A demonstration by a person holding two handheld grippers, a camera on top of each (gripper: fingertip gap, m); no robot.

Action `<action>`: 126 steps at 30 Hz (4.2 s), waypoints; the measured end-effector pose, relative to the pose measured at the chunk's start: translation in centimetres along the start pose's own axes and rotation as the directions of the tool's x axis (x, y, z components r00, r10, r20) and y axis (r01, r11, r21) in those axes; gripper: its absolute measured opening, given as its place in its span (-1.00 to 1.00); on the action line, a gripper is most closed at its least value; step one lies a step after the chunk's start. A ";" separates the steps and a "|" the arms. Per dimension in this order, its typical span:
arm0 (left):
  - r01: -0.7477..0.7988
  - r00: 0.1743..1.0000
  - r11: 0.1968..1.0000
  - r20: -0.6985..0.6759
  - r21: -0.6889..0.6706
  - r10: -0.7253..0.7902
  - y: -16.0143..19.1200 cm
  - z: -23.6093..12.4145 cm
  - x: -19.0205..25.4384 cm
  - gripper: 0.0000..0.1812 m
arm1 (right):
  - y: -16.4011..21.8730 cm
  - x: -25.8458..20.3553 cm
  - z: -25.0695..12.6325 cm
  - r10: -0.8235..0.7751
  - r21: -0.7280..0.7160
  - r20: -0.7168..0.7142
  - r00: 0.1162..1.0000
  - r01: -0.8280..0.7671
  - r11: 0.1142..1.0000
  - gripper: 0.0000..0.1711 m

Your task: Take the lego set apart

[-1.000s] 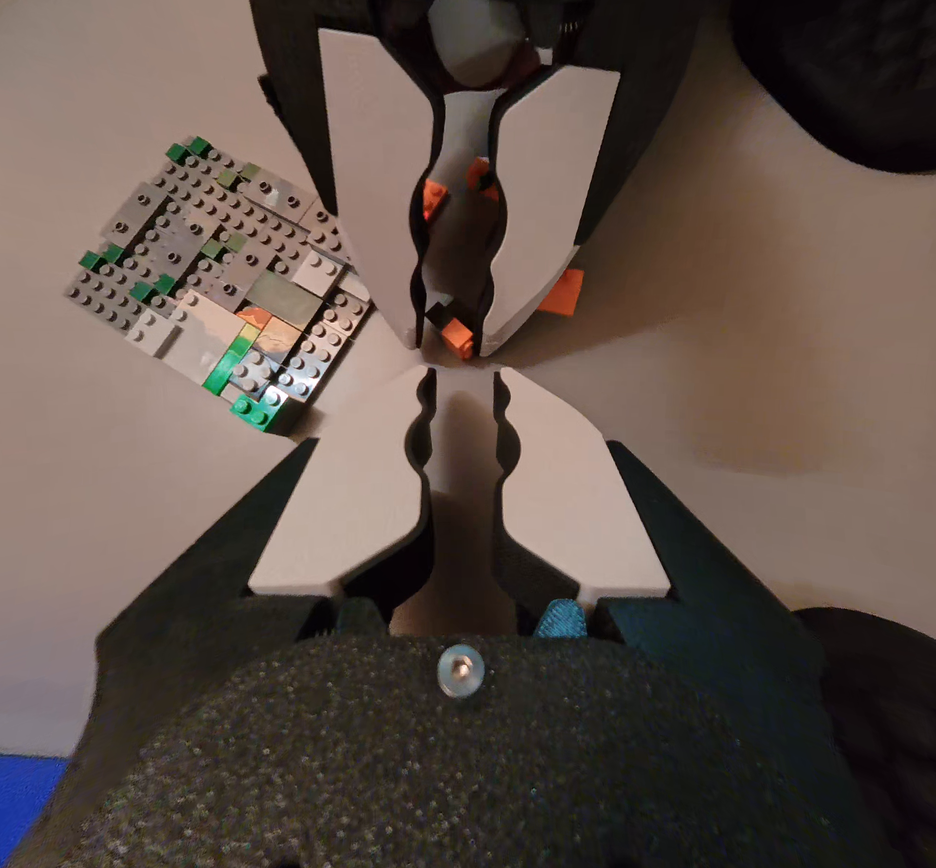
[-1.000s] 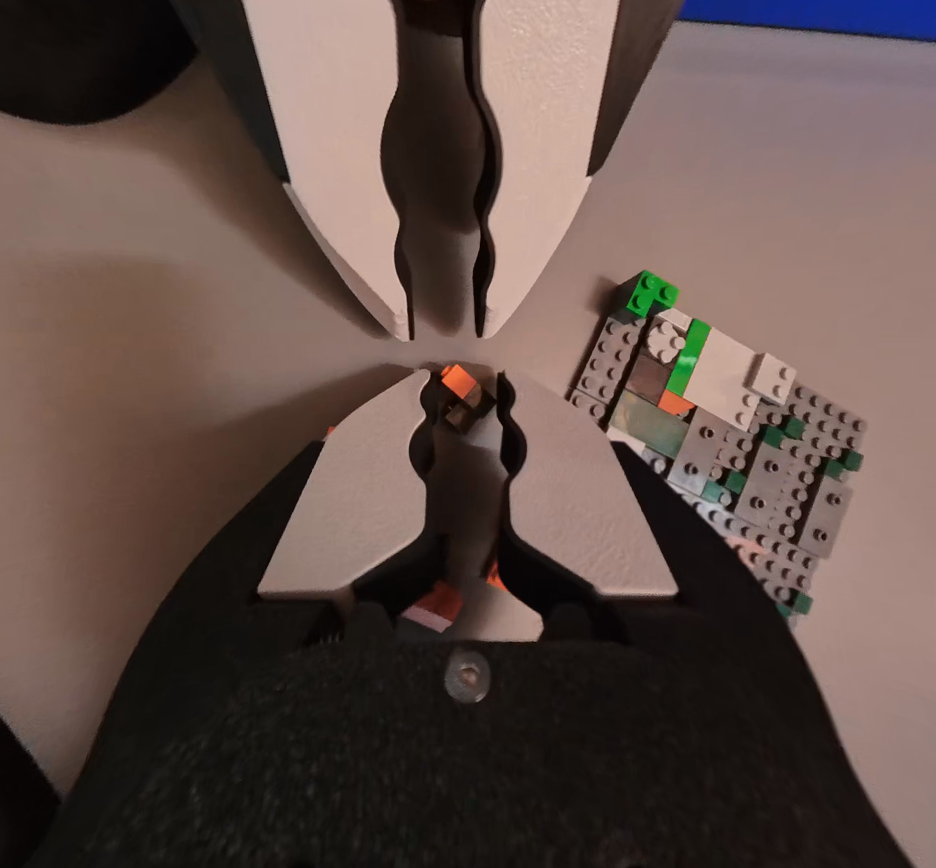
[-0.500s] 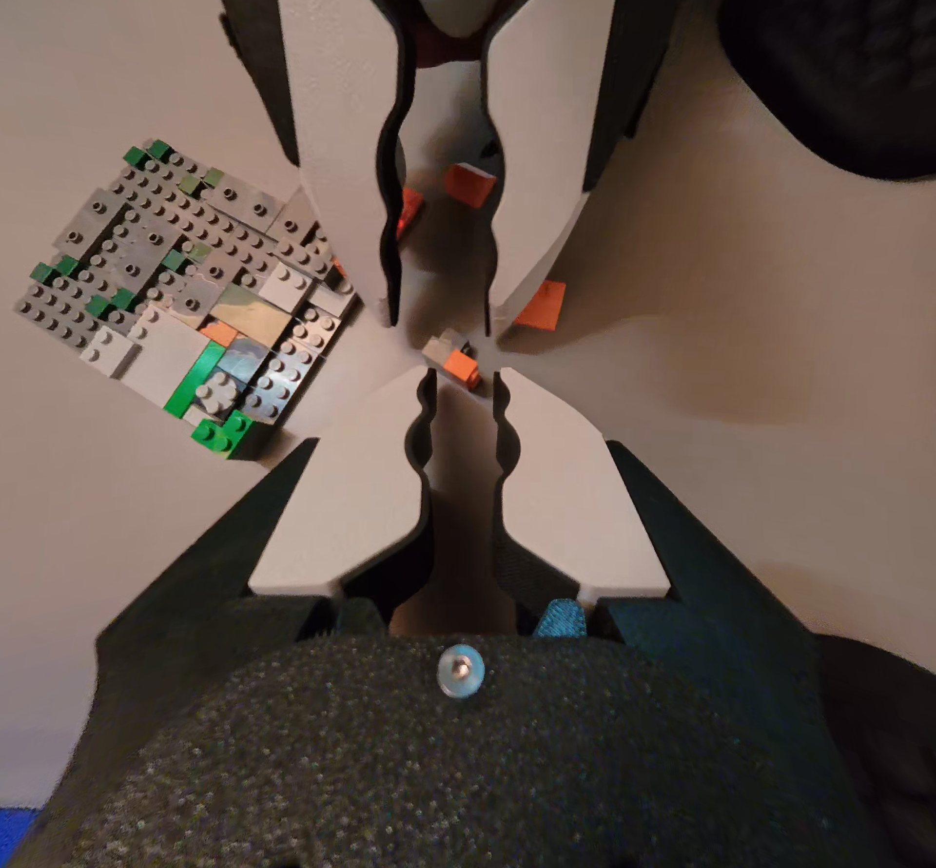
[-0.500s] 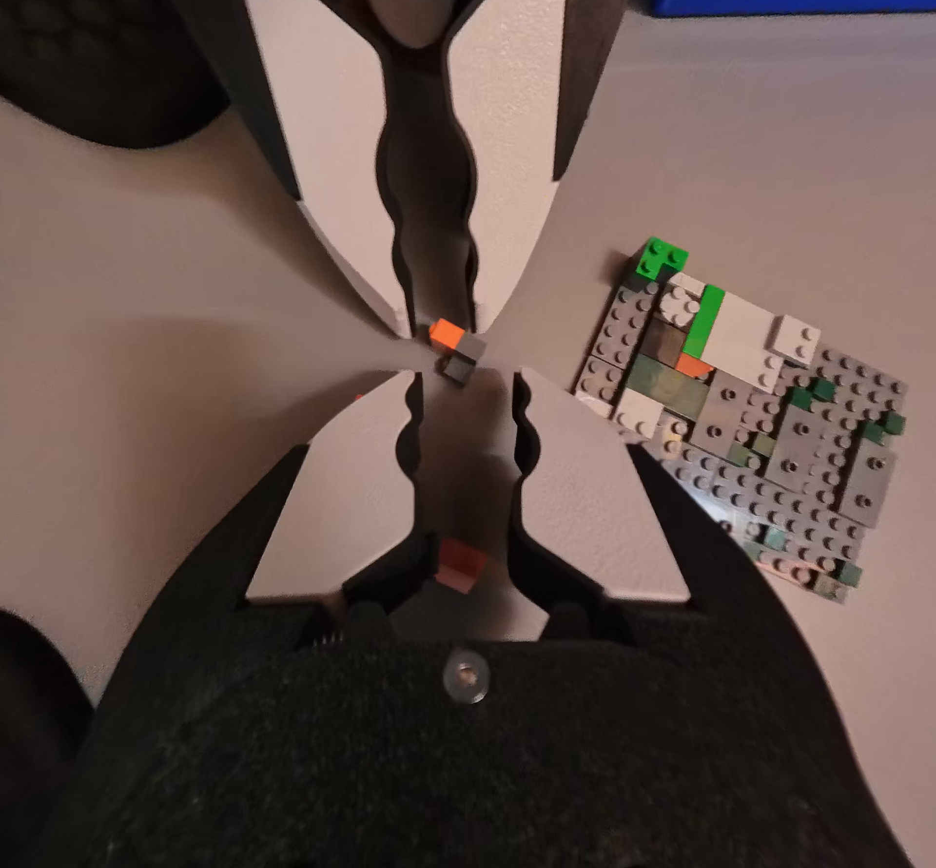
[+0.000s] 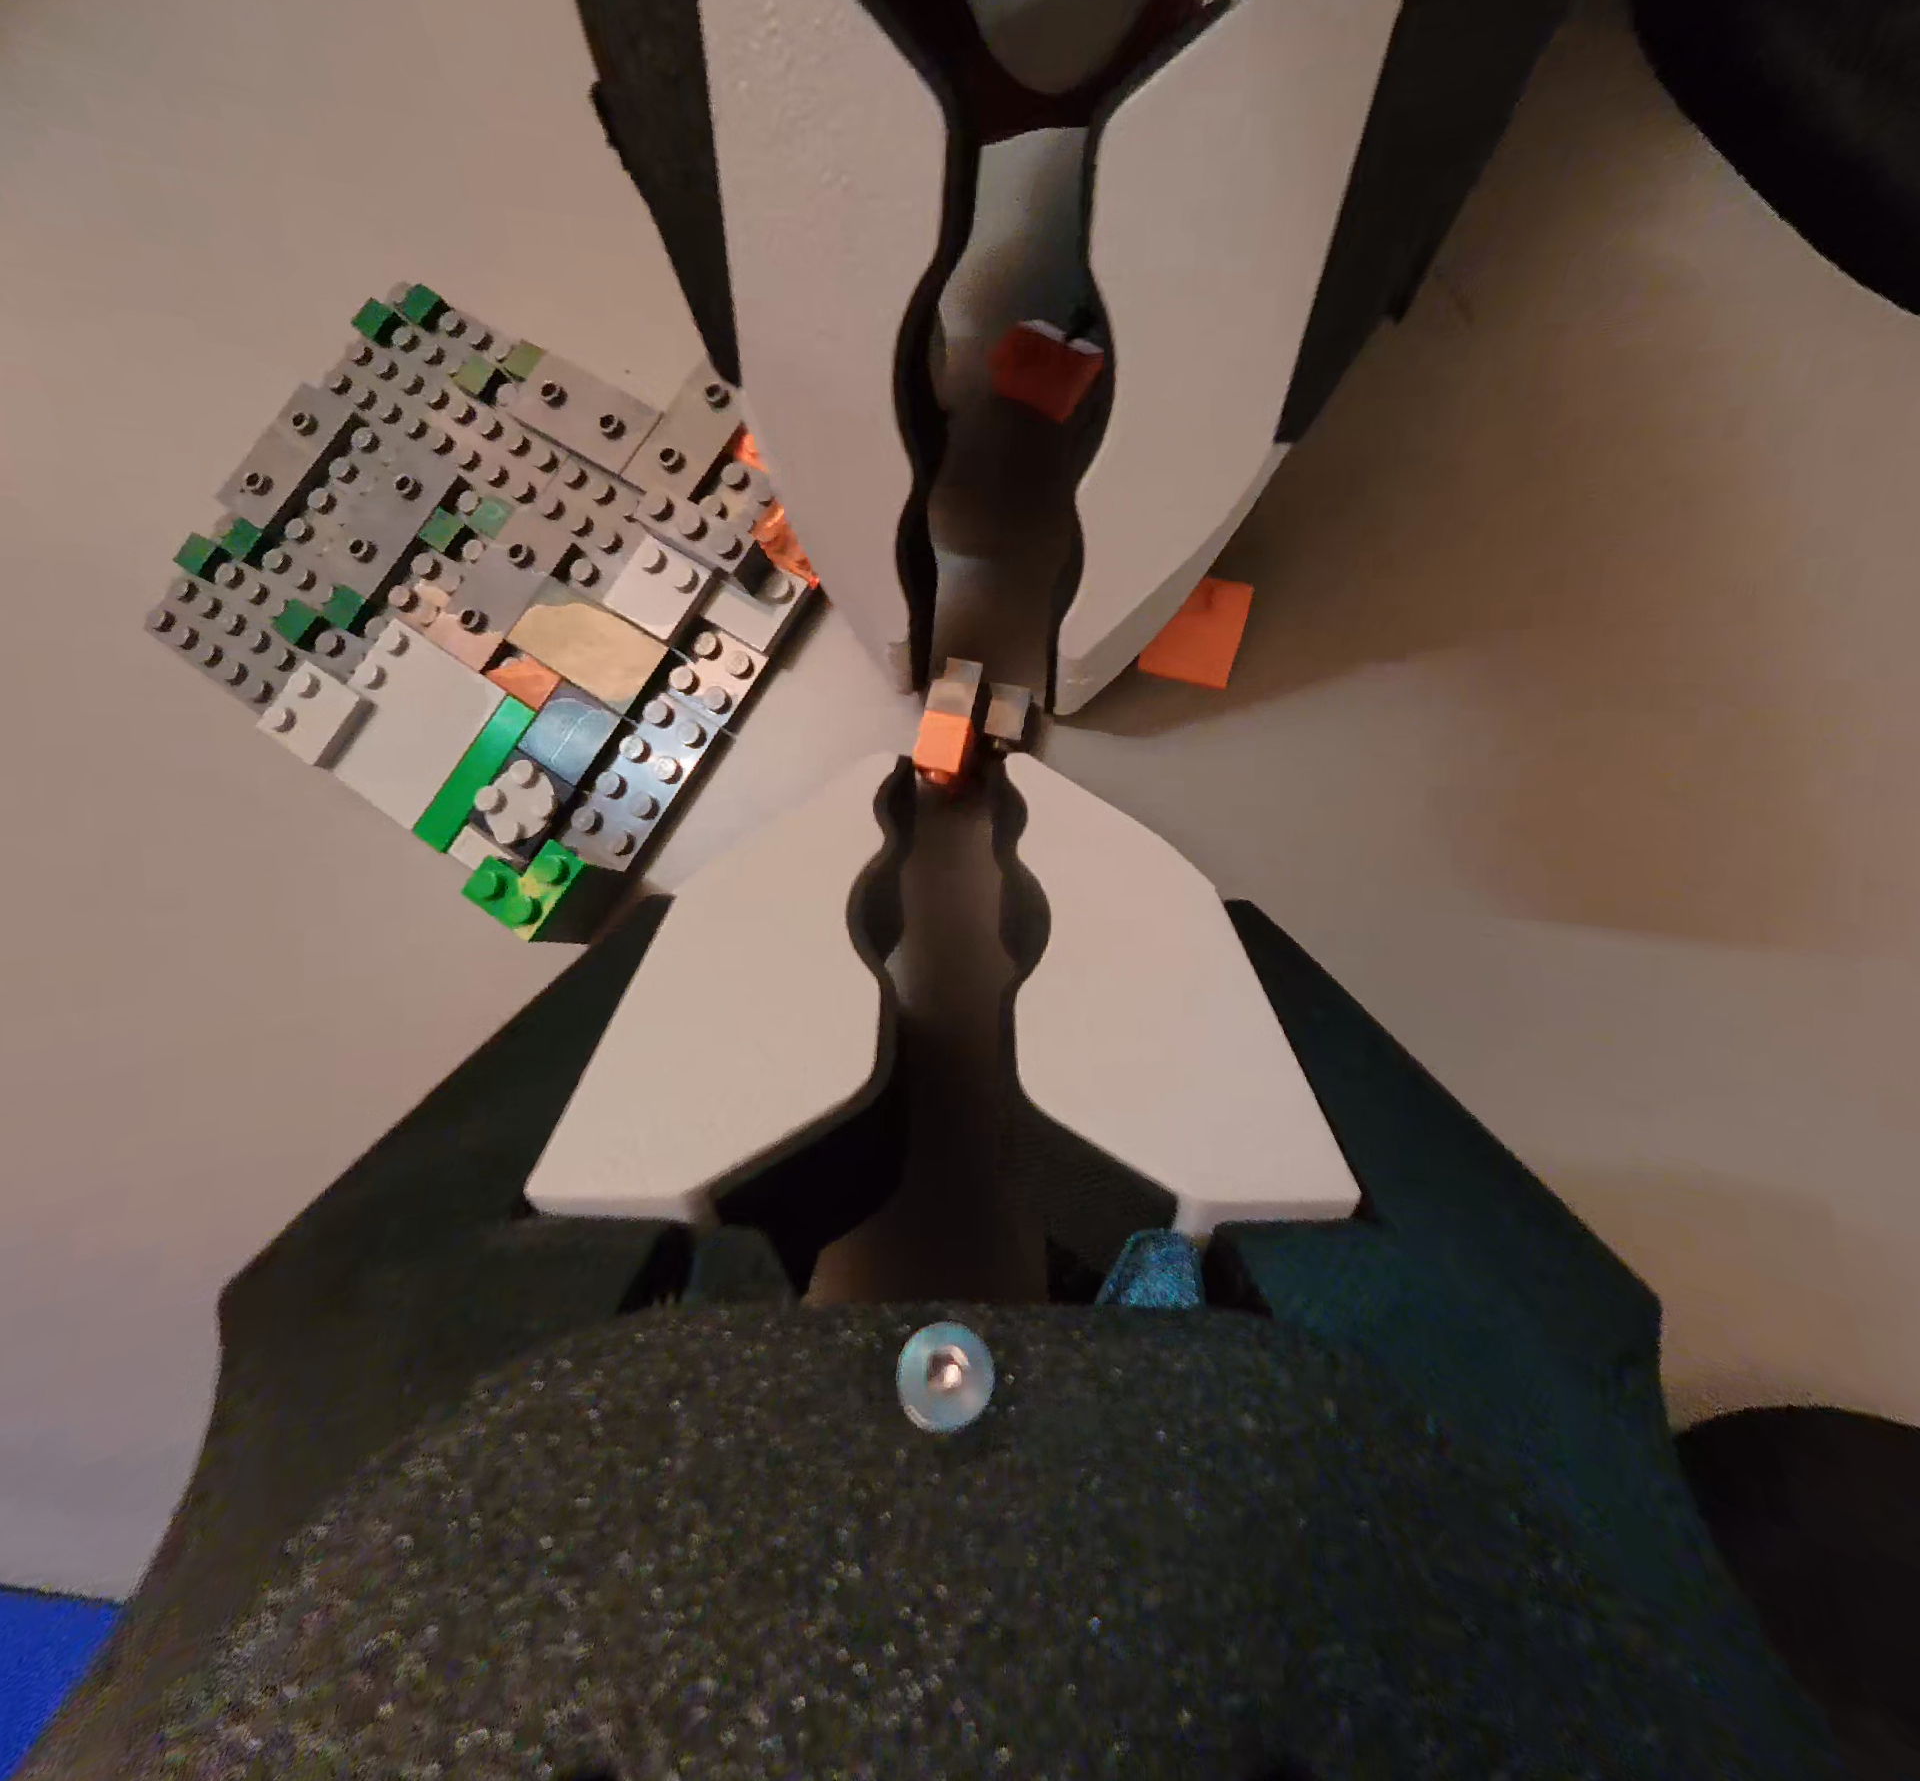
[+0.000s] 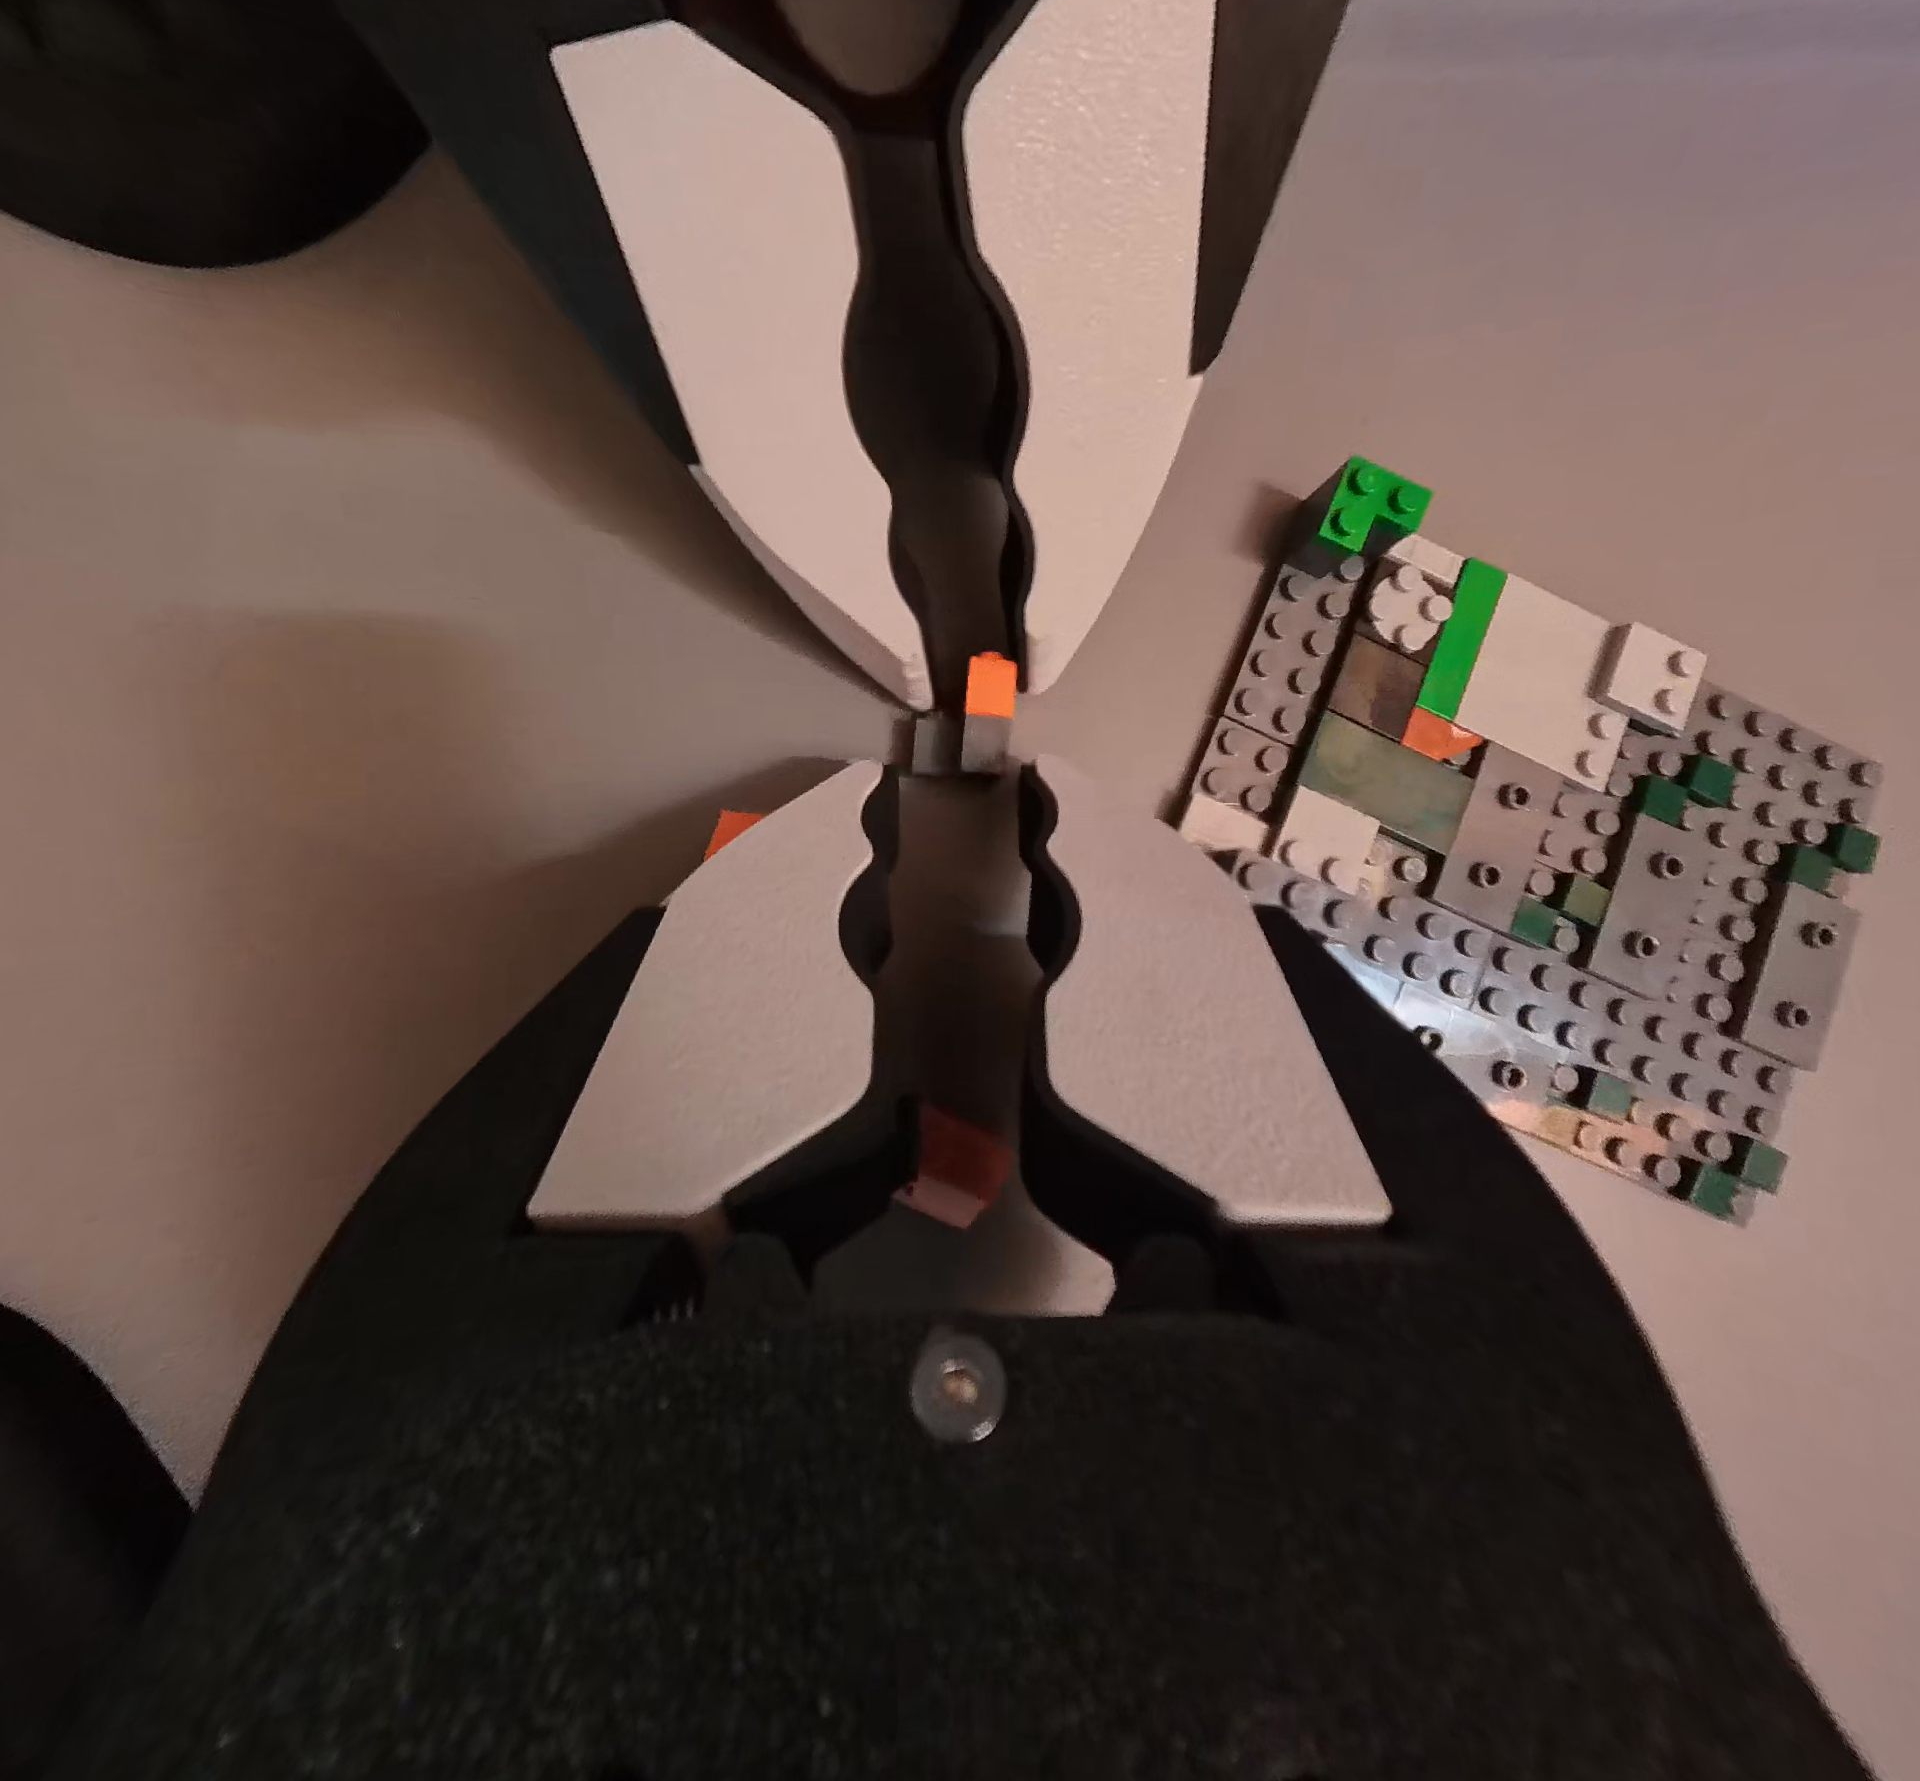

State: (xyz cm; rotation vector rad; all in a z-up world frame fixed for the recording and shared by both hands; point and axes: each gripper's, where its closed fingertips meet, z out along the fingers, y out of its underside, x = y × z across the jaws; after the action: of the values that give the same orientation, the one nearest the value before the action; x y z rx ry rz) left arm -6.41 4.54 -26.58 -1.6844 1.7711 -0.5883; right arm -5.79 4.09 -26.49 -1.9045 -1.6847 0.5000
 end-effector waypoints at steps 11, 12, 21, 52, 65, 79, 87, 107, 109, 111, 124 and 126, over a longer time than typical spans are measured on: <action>0.023 0.999 0.998 -0.044 0.059 -0.021 -0.8 -0.1 0.3 -0.91 | -0.3 -0.2 -0.2 -0.040 -0.015 -0.027 0.999 0.040 0.999 -0.81; 0.082 0.994 0.993 -0.079 0.085 -0.076 -1.1 -0.3 0.3 -0.90 | -0.6 -0.2 -0.6 -0.044 0.004 -0.033 0.998 0.044 0.999 -0.81; 0.516 0.834 0.841 -0.320 0.164 -0.449 -2.6 -2.7 -1.2 -0.91 | -2.5 -0.9 -4.5 -0.099 0.218 -0.173 0.980 0.136 0.966 -0.81; 0.211 0.964 0.959 -0.202 0.191 -0.172 -3.4 -1.7 1.4 -0.80 | 1.4 -0.1 -5.4 0.052 0.299 -0.130 0.990 -0.011 0.954 -0.81; 0.488 0.804 0.829 -0.511 0.273 -0.305 -6.3 -2.9 3.3 -0.76 | -2.7 -1.7 -5.8 -0.105 0.445 -0.270 0.957 0.221 0.868 -0.81; 0.492 0.827 0.830 -0.441 0.264 -0.350 -6.0 -3.7 1.7 -0.87 | -2.9 -1.3 -6.3 -0.121 0.399 -0.350 0.929 0.264 0.878 -0.74; 0.206 0.927 0.965 0.282 0.164 -0.246 -1.8 -10.4 -7.5 -0.87 | 0.1 2.1 -6.5 0.072 0.350 -0.336 0.939 0.053 0.935 -0.74; 0.268 0.794 0.951 0.594 -0.155 -0.128 6.2 -18.4 -10.8 -1.00 | 1.5 2.9 -5.0 0.082 0.267 -0.359 0.930 0.017 0.964 -0.78; 0.293 0.783 0.941 0.608 -0.171 -0.134 7.4 -19.8 -10.5 -0.97 | 1.7 3.0 -5.1 0.079 0.258 -0.367 0.927 0.020 0.966 -0.79; 0.338 0.780 0.928 0.599 -0.159 -0.182 8.6 -21.1 -9.9 -0.95 | 1.8 3.0 -5.1 0.074 0.252 -0.372 0.925 0.024 0.967 -0.79; 0.560 0.821 0.745 0.369 -0.363 -0.437 20.1 -19.3 -2.3 -0.54 | 1.9 2.8 -5.1 0.061 0.242 -0.367 0.928 0.032 0.970 -0.80; 0.582 0.804 0.749 0.364 -0.318 -0.470 20.2 -18.8 -2.9 -0.68 | 1.9 2.9 -5.4 0.067 0.247 -0.372 0.926 0.029 0.969 -0.80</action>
State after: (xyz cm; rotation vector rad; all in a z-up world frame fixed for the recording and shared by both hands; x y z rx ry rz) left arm -33.97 7.46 -26.82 -2.4788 1.2635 -0.1922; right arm -0.61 6.04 -23.25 -1.7049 -1.2901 0.3079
